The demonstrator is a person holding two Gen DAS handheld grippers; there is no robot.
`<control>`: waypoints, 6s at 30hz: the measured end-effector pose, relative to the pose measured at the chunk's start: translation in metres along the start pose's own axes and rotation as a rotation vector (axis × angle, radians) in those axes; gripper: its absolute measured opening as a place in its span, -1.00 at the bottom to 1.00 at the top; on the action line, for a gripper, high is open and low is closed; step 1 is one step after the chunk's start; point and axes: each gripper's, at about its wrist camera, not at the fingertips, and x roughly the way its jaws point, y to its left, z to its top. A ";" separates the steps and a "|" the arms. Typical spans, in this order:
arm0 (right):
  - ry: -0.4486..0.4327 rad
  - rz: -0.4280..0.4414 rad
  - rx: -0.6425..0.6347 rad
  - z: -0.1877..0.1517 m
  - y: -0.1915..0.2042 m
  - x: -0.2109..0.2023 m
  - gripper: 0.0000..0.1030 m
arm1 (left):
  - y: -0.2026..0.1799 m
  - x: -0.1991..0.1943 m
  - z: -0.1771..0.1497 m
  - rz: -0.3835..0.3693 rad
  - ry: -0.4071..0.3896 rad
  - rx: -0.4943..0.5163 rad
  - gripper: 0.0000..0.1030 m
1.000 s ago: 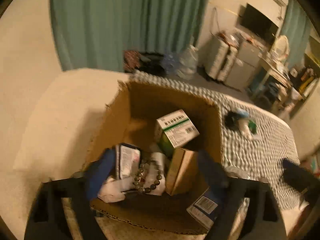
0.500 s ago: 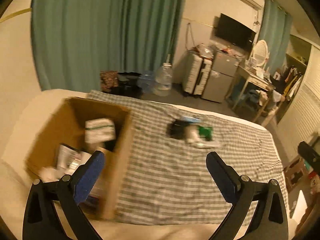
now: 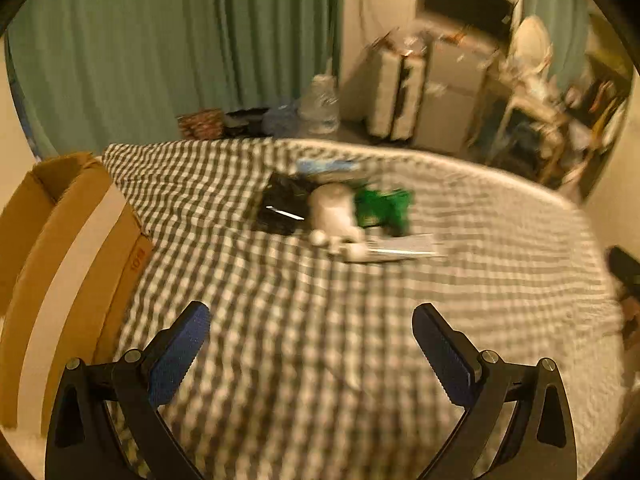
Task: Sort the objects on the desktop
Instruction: 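Move both tools back over the remaining items on the bed, then grasp the black jar with the left tool while the right tool grasps the green packet, then carry the jar and green packet into the cardboard box and open both tools, then grasp the white figurine with the left tool while the right tool grasps the toothpaste tube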
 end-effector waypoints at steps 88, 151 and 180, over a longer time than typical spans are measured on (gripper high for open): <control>0.155 0.185 -0.111 -0.078 0.064 -0.012 -0.26 | 0.048 0.085 -0.008 -0.209 0.278 0.037 0.32; 0.239 0.555 0.054 -0.017 0.336 -0.055 0.21 | 0.361 -0.159 -0.005 -0.091 0.006 -0.218 0.82; 0.017 0.057 -0.057 -0.054 0.049 -0.237 0.21 | 0.092 -0.253 -0.043 -0.092 -0.045 -0.179 1.00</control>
